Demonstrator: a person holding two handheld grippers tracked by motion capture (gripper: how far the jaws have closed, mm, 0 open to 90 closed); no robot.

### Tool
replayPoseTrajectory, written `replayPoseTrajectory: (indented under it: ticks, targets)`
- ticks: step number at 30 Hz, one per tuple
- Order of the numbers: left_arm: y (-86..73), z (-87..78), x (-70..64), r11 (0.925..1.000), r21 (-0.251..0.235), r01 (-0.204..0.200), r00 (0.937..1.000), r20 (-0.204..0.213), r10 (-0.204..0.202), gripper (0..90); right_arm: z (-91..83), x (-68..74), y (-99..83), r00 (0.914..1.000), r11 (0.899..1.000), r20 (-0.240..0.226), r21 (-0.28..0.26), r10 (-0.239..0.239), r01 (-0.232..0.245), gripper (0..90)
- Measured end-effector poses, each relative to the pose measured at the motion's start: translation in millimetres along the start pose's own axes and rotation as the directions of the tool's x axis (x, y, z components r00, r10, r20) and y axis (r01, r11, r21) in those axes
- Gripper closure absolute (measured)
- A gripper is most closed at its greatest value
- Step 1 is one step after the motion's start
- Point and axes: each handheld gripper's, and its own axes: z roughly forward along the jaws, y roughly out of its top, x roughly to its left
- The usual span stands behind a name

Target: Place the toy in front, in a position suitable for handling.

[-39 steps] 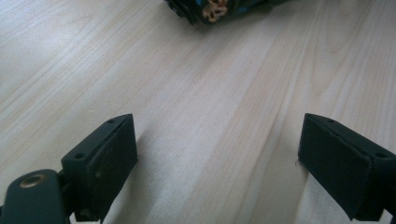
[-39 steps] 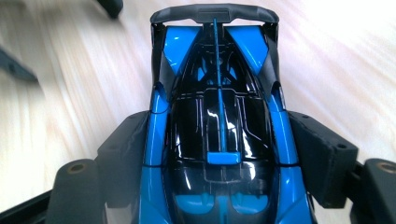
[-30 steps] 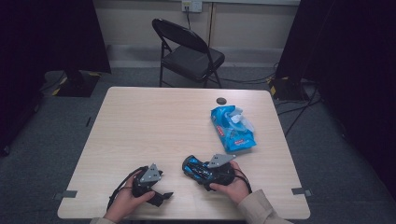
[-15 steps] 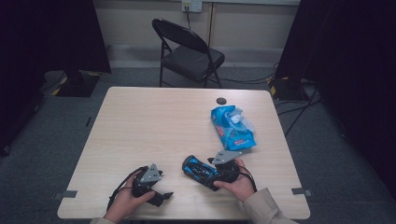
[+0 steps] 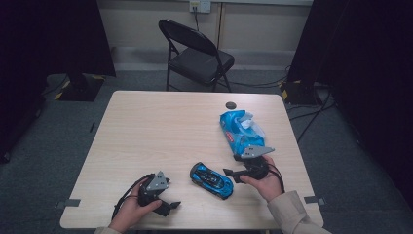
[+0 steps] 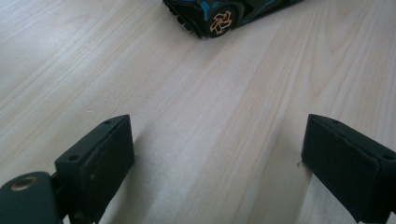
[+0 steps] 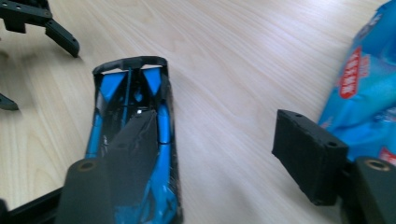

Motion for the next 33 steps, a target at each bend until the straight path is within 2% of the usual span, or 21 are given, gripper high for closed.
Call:
replayPoseTrajectory:
  ticks: [6,10,13,15,18,22,27,33]
  targets:
    - [-0.1,0.0,-0.7,1.0000,-0.001,0.004,1.0000,-0.007,-0.004,8.7,-6.4,-10.7,1.7,0.9992,0.999,0.018,-0.011,0.037,-0.036,31.6]
    - [-0.4,0.2,-1.6,0.9999,-0.006,0.011,0.9999,-0.009,-0.011,8.7,-8.9,-16.1,5.5,0.9988,0.999,0.036,-0.010,0.034,-0.033,34.0]
    - [-0.5,0.0,-1.7,0.9999,-0.005,0.009,0.9999,-0.009,-0.009,8.7,-10.6,-20.9,8.5,0.9990,1.000,0.043,-0.015,0.011,-0.010,35.1]
    - [-0.5,0.0,-1.8,0.9999,-0.006,0.011,0.9999,-0.009,-0.011,8.7,-10.2,-23.8,9.4,0.9966,0.999,0.079,-0.033,0.024,-0.021,34.9]
    - [-0.5,-0.1,-1.8,0.9999,-0.005,0.010,0.9999,-0.010,-0.010,8.7,-13.0,-27.0,11.9,0.9961,1.000,0.083,0.001,0.029,-0.029,35.0]
    - [-0.6,-0.4,-1.9,1.0000,-0.003,0.008,0.9999,-0.010,-0.008,8.7,-17.5,-29.2,13.6,0.9936,0.997,0.082,0.006,0.077,-0.078,31.4]
    - [-0.5,-0.3,-1.9,1.0000,-0.002,0.008,0.9999,-0.008,-0.008,8.5,-23.8,-30.3,17.3,0.9895,0.996,0.115,0.003,0.088,-0.089,25.5]
    - [-0.5,-0.4,-2.1,1.0000,0.000,0.007,0.9999,-0.012,-0.007,8.4,-26.1,-32.7,18.1,0.9888,0.995,0.107,-0.003,0.104,-0.104,20.7]
